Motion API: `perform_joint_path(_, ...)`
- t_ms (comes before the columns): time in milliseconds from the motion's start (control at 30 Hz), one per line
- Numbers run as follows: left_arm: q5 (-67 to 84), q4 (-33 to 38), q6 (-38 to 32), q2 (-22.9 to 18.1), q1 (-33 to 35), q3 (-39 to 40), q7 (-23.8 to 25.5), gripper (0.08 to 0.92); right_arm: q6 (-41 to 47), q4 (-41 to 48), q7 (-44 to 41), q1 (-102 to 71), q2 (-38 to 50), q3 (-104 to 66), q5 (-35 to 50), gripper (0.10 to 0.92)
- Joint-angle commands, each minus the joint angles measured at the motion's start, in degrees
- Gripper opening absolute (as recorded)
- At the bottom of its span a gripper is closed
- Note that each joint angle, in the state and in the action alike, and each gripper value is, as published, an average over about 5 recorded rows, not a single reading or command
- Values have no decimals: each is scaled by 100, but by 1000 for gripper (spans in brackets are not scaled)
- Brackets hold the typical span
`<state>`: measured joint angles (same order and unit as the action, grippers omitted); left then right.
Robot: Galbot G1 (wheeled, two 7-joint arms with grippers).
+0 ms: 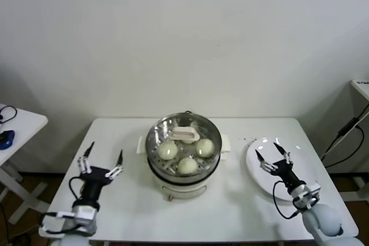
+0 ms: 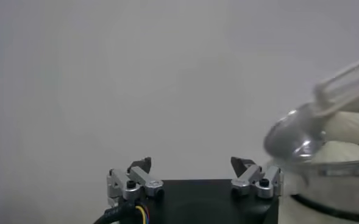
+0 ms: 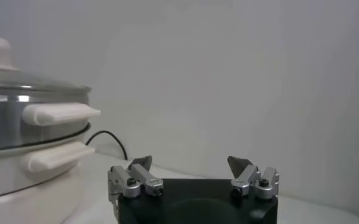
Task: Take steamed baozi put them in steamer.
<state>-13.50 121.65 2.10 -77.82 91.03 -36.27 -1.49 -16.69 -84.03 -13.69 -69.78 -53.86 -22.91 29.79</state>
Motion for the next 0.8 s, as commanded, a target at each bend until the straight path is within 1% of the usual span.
perform_joint_path(33, 2298, -1001, -1801, -561, 692, -1415, 348, 823, -135, -190, 110, -162, -22, 14, 155, 823)
perform_joint_path(267, 2084, -1330, -1858, -590, 555, -1365, 340, 823, -222, -191, 163, -279, -24, -10, 162, 823)
perform_joint_path(800, 1883, -1348, -1605, -548, 477, -1167, 445, 823, -387, -547, 186, -644, -112, -65, 211, 823)
